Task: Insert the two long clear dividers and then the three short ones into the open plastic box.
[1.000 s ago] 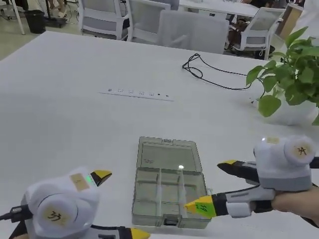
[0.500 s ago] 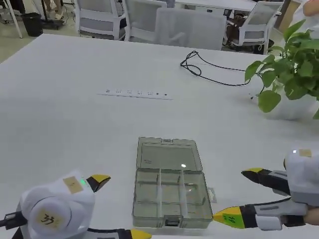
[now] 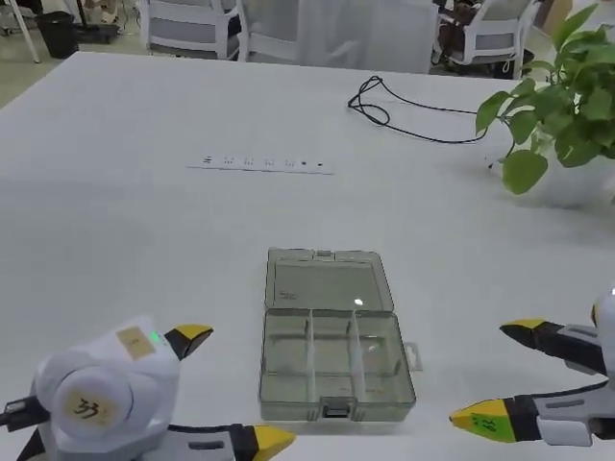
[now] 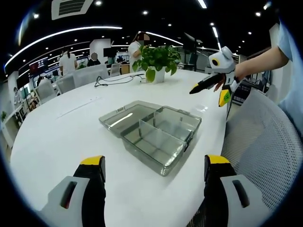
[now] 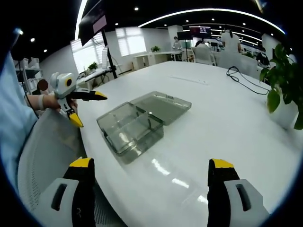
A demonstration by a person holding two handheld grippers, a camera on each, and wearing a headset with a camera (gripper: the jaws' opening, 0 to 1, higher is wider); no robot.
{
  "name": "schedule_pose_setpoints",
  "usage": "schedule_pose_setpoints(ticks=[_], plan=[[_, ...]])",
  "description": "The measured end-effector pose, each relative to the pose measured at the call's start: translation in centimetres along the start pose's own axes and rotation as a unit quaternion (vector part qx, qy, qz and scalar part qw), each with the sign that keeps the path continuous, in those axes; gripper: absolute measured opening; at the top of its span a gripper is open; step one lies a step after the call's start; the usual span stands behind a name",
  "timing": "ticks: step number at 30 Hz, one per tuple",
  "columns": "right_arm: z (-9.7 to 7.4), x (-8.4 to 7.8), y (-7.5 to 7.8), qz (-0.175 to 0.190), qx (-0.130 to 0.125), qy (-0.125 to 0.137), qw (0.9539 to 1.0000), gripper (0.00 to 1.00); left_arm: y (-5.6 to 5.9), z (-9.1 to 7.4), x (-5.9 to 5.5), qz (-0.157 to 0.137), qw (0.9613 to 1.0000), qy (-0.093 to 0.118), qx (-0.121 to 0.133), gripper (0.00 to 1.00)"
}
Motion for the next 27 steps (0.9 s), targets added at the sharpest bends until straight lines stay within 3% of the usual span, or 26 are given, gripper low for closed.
schedule_pose_setpoints(ticks=[6,12,19,23,27], plan=[[-0.6,-0.9,0.0,0.003,-0.004,-0.010,0.9999,1.00,0.0,0.1,-0.1,-0.005,1.0000,-0.002,-0.001,0.88],[-1.0,-1.7,0.3,-0.018,0.001,-0.033,0.9993,1.00,-0.1,0.0,-0.1,-0.014,0.9999,-0.002,0.001,0.88],[-0.2,-1.5,0.5,-0.052,0.017,-0.059,0.9968,1.00,-0.2,-0.1,-0.2,-0.020,0.9998,-0.001,0.005,0.88],[0.5,-1.6,0.5,-0.085,0.028,-0.086,0.9923,0.99,-0.3,-0.1,-0.2,-0.021,0.9998,-0.002,0.007,0.88],[1.3,-1.7,0.4,-0.128,0.046,-0.113,0.9842,0.95,-0.4,-0.1,-0.3,-0.021,0.9997,-0.003,0.008,0.87]])
Point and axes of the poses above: the centre of the closed fingertips' face, and the gripper's own axes: z roughly forward along the fingers, y roughly to its right, x roughly out of its top, the point moved 1 cm from there along -z, roughly backward along the fingers, and after that the axes turned 1 degree about -y, right-handed, at the moved point
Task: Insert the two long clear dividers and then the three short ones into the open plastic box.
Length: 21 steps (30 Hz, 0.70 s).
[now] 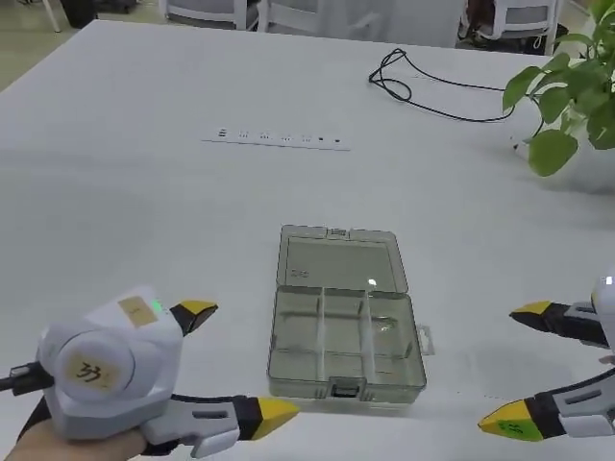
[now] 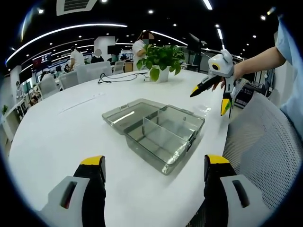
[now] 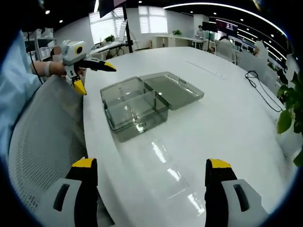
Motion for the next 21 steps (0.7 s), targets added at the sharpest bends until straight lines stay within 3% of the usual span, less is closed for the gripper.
schedule_pose_setpoints(ticks=[2,8,13,21], plan=[[0.3,-0.2,0.1,-0.016,0.007,-0.023,0.9996,0.93,0.1,0.0,0.0,0.001,1.0000,-0.001,-0.001,0.87],[0.9,-0.3,0.5,-0.047,0.026,-0.053,0.9971,0.82,0.2,0.1,-0.1,0.002,1.0000,-0.004,-0.004,0.86],[1.7,-1.3,0.8,-0.081,0.047,-0.106,0.9900,0.67,0.2,0.2,0.0,0.001,1.0000,-0.002,-0.004,0.86],[3.2,-1.5,1.2,-0.110,0.060,-0.140,0.9821,0.53,0.2,0.2,0.0,0.000,1.0000,-0.002,-0.004,0.86]])
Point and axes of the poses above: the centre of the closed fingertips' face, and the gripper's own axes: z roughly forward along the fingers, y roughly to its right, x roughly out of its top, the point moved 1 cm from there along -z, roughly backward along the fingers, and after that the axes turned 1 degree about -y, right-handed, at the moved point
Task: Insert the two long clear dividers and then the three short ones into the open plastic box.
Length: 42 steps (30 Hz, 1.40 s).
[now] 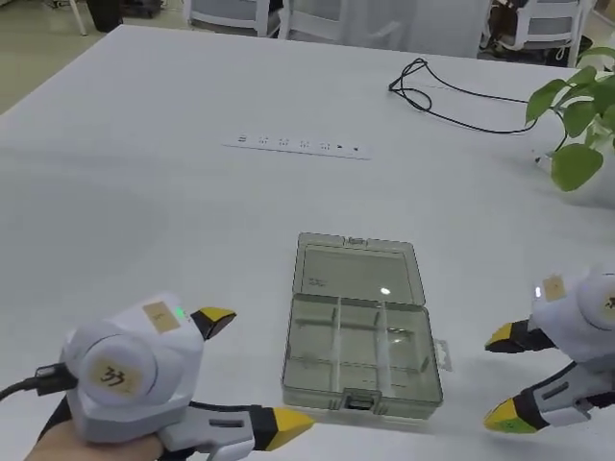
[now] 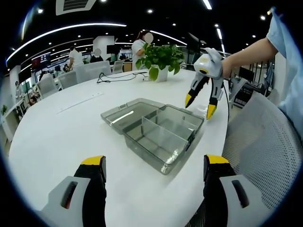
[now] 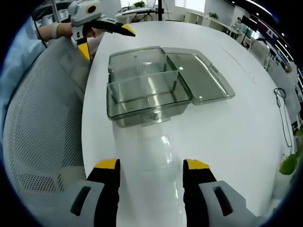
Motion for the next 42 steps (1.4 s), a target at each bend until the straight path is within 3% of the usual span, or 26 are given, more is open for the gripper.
schedule_pose_setpoints(ticks=[8,19,22,28,42], plan=[[1.0,0.1,0.2,-0.023,0.013,-0.028,0.9992,0.43,-0.2,0.0,0.1,-0.002,1.0000,0.002,0.004,0.86],[1.6,0.1,0.3,-0.039,0.019,-0.049,0.9978,0.40,-0.3,-0.1,0.1,-0.001,1.0000,0.005,0.006,0.87],[1.7,0.0,0.2,-0.062,0.013,-0.063,0.9960,0.39,-0.3,-0.1,0.2,-0.002,0.9999,0.007,0.007,0.87],[1.8,0.0,-0.3,-0.076,0.011,-0.072,0.9944,0.38,-0.2,-0.1,0.2,-0.003,0.9999,0.009,0.006,0.87],[1.6,0.0,-0.2,-0.069,0.002,-0.062,0.9957,0.33,-0.1,-0.2,0.3,-0.009,0.9999,0.011,0.000,0.86]])
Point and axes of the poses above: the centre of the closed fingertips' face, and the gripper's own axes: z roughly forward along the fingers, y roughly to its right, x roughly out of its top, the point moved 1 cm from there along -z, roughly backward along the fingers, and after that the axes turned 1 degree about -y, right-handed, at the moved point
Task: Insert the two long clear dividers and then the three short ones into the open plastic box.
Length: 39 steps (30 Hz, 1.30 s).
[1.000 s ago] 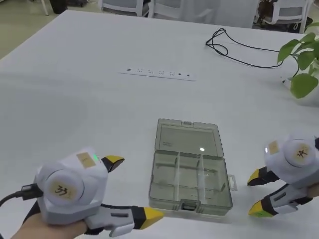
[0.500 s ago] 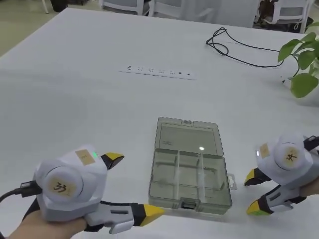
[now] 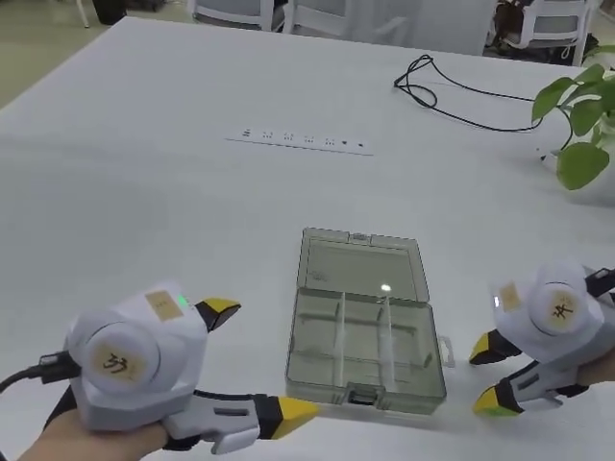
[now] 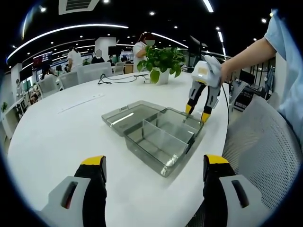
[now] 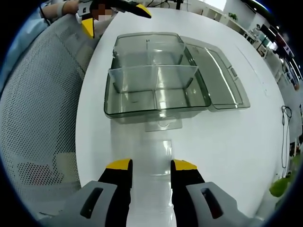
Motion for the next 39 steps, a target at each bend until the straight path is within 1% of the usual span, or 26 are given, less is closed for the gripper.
schedule_pose_setpoints(ticks=[4,7,9,13,15,16,17,20,22,23,24,25,26,27,28,29,31,32,33,34,35,36,37,38,39], plan=[[-0.1,-0.1,0.0,0.000,-0.001,-0.006,1.0000,0.33,0.0,0.0,0.0,-0.001,1.0000,-0.001,-0.001,0.85],[-0.2,-0.2,0.3,-0.006,-0.008,-0.009,0.9999,0.33,0.1,0.0,0.0,-0.001,1.0000,-0.001,-0.002,0.85],[-0.5,-0.2,0.5,0.000,-0.010,-0.005,0.9999,0.32,0.1,0.0,0.1,-0.007,1.0000,0.002,-0.004,0.85],[-1.1,-0.1,1.1,0.008,-0.023,0.002,0.9997,0.32,-0.2,-0.1,0.3,-0.025,0.9996,0.012,-0.002,0.85],[-1.4,-0.3,1.4,0.012,-0.029,-0.001,0.9995,0.32,-0.3,-0.1,0.4,-0.035,0.9993,0.015,-0.003,0.85],[-1.7,-0.3,1.7,0.016,-0.036,0.004,0.9992,0.32,-0.3,-0.1,0.3,-0.036,0.9992,0.016,-0.004,0.84],[-2.0,-0.6,2.0,0.023,-0.042,0.003,0.9989,0.32,-0.2,-0.1,0.3,-0.039,0.9991,0.015,-0.005,0.84],[-2.7,-0.6,2.6,0.029,-0.055,0.012,0.9980,0.32,0.0,-0.1,0.4,-0.043,0.9989,0.017,-0.010,0.84],[-3.4,-0.4,3.1,0.031,-0.070,0.021,0.9969,0.32,0.1,-0.1,0.6,-0.049,0.9985,0.021,-0.013,0.83],[-3.6,-0.4,3.2,0.033,-0.072,0.023,0.9966,0.32,0.1,-0.1,0.7,-0.053,0.9983,0.022,-0.015,0.83],[-4.1,-0.1,3.4,0.036,-0.078,0.032,0.9958,0.32,0.1,0.0,0.8,-0.055,0.9980,0.024,-0.017,0.83],[-4.4,0.1,3.5,0.036,-0.080,0.035,0.9955,0.32,-0.1,0.0,0.8,-0.060,0.9977,0.026,-0.017,0.81],[-4.9,0.5,3.7,0.032,-0.091,0.042,0.9945,0.32,-0.2,0.1,0.7,-0.072,0.9969,0.026,-0.016,0.81],[-5.3,0.7,3.8,0.030,-0.096,0.047,0.9938,0.32,-0.2,0.3,0.7,-0.086,0.9957,0.025,-0.022,0.82],[-5.6,1.0,3.8,0.032,-0.098,0.050,0.9934,0.32,-0.4,0.4,0.9,-0.093,0.9950,0.030,-0.023,0.82],[-6.1,1.6,3.8,0.028,-0.102,0.060,0.9925,0.32,-0.6,0.5,1.0,-0.095,0.9947,0.032,-0.023,0.81],[-6.8,2.4,3.6,0.017,-0.110,0.065,0.9916,0.32,-0.5,0.8,1.8,-0.114,0.9922,0.040,-0.032,0.81],[-7.0,2.8,3.6,0.010,-0.115,0.070,0.9909,0.32,-0.5,0.9,2.5,-0.121,0.9910,0.044,-0.036,0.80],[-7.2,3.2,3.5,0.006,-0.117,0.073,0.9905,0.32,-0.5,1.0,2.9,-0.125,0.9902,0.045,-0.041,0.78],[-7.4,3.6,3.4,0.001,-0.120,0.076,0.9899,0.32,-0.4,1.1,3.7,-0.128,0.9896,0.049,-0.045,0.75],[-7.8,4.3,3.2,-0.001,-0.123,0.087,0.9885,0.32,-0.4,1.3,4.3,-0.131,0.9890,0.051,-0.047,0.73],[-8.0,4.8,3.1,-0.002,-0.124,0.093,0.9879,0.32,-0.1,1.5,5.3,-0.139,0.9867,0.062,-0.057,0.73],[-8.3,5.5,2.9,-0.007,-0.129,0.098,0.9868,0.32,0.0,1.7,5.7,-0.151,0.9849,0.056,-0.062,0.72],[-8.4,6.0,2.8,-0.015,-0.132,0.104,0.9857,0.32,0.4,1.9,5.9,-0.163,0.9831,0.046,-0.069,0.70],[-8.6,6.4,2.7,-0.017,-0.132,0.105,0.9855,0.32,0.5,2.1,6.4,-0.165,0.9819,0.050,-0.077,0.69]])
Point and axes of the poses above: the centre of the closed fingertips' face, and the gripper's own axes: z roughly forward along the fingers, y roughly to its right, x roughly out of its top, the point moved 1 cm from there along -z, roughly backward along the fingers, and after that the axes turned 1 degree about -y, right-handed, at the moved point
